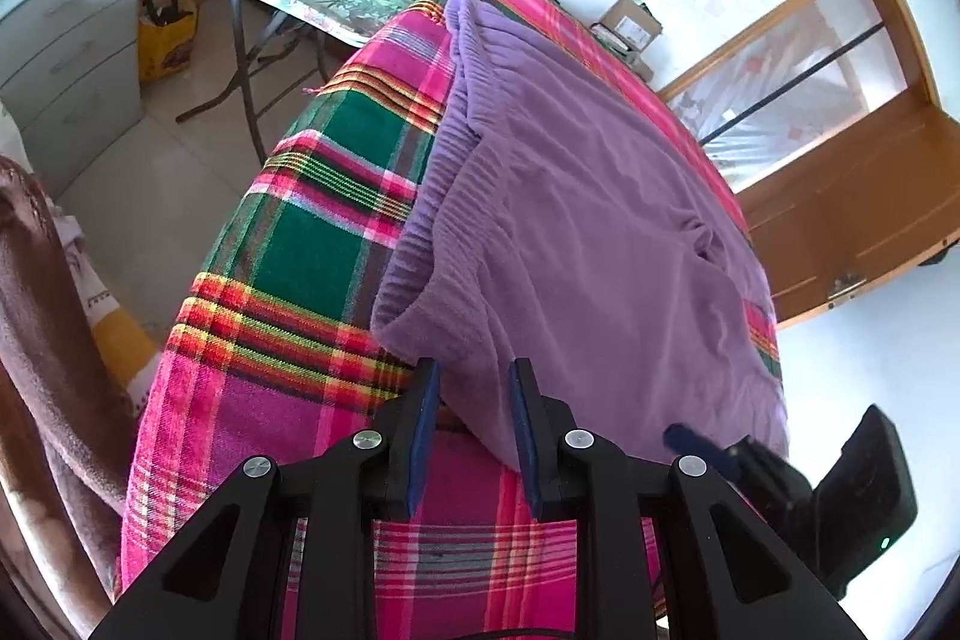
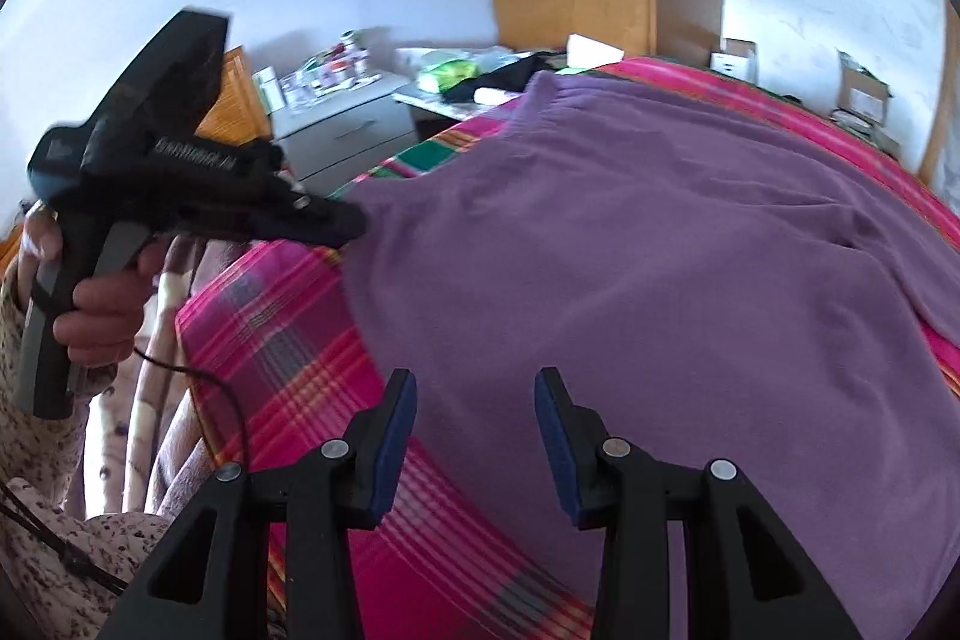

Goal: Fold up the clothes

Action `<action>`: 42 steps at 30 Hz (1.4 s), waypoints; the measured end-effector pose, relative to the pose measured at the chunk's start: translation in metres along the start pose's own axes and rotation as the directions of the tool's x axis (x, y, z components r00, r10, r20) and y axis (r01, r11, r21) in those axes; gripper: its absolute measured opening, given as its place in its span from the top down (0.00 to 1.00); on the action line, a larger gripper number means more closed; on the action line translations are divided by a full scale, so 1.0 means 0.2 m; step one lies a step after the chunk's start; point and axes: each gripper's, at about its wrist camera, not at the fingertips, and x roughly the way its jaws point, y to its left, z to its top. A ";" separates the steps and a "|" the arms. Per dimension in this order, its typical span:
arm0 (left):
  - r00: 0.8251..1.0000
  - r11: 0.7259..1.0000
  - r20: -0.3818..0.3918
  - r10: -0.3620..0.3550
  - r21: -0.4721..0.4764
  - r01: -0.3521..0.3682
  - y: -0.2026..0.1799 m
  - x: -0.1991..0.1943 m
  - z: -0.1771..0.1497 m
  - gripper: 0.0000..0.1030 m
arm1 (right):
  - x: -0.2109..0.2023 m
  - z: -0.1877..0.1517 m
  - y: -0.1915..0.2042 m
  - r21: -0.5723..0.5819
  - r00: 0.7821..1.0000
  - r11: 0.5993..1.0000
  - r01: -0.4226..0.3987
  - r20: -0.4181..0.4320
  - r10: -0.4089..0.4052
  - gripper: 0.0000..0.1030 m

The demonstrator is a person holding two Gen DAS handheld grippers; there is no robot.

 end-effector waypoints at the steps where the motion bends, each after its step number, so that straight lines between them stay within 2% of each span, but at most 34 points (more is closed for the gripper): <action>1: 1.000 1.000 0.000 -0.003 -0.005 0.003 0.00 0.00 0.00 0.76 | 0.02 0.00 0.02 -0.004 1.000 1.000 -0.014 -0.009 0.014 0.59; 4: 1.000 1.000 -0.002 -0.009 -0.017 0.009 0.00 0.01 0.01 0.76 | 0.09 0.00 0.06 -0.028 0.999 1.000 0.005 -0.034 -0.006 0.59; 10: 1.000 0.999 0.000 -0.007 -0.034 0.007 0.01 0.02 0.01 0.76 | 0.11 -0.01 0.15 -0.144 0.996 0.986 0.082 -0.024 -0.087 0.59; 14: 1.000 0.998 -0.004 -0.003 -0.062 0.003 0.03 0.03 0.01 0.76 | 0.12 0.00 0.16 -0.139 0.996 0.987 0.085 -0.016 -0.088 0.60; 17: 1.000 0.997 -0.007 -0.012 -0.080 0.011 0.05 0.03 0.02 0.76 | 0.13 0.01 0.16 -0.137 0.996 0.987 0.086 -0.014 -0.089 0.68; 20: 1.000 0.995 -0.004 -0.021 -0.100 0.021 0.06 0.03 0.02 0.76 | 0.13 0.02 0.16 -0.134 0.997 0.988 0.071 -0.008 -0.073 0.89; 24: 1.000 0.996 0.022 0.020 -0.091 -0.018 0.07 0.00 0.01 0.81 | 0.13 0.00 0.18 -0.160 0.999 0.986 0.044 -0.008 -0.045 0.97; 30: 0.997 0.993 0.064 0.029 -0.120 -0.022 0.11 -0.05 0.01 0.91 | 0.12 0.03 0.20 -0.143 1.000 0.990 0.016 0.011 -0.015 0.97; 31: 0.994 0.992 0.091 0.061 -0.116 -0.051 0.11 -0.08 0.01 0.96 | 0.11 0.04 0.20 -0.141 1.000 0.990 0.008 0.017 -0.006 0.97; 33: 0.980 0.987 0.148 0.131 -0.111 -0.115 0.12 -0.13 0.01 0.96 | 0.10 0.05 0.21 -0.145 0.999 0.989 -0.016 0.026 0.020 0.97; 35: 0.976 0.984 0.166 0.138 -0.134 -0.116 0.15 -0.16 0.02 0.96 | 0.12 0.05 0.23 -0.156 1.000 0.988 -0.016 0.022 0.019 0.97; 38: 0.980 0.982 0.147 0.132 -0.155 -0.110 0.18 -0.16 0.03 0.96 | 0.16 0.05 0.21 -0.128 0.999 0.991 -0.034 -0.011 0.033 0.98; 42: 0.987 0.984 0.106 0.117 -0.146 -0.101 0.16 -0.11 0.03 0.95 | 0.17 0.05 0.23 -0.134 0.998 0.989 -0.057 -0.013 0.056 0.98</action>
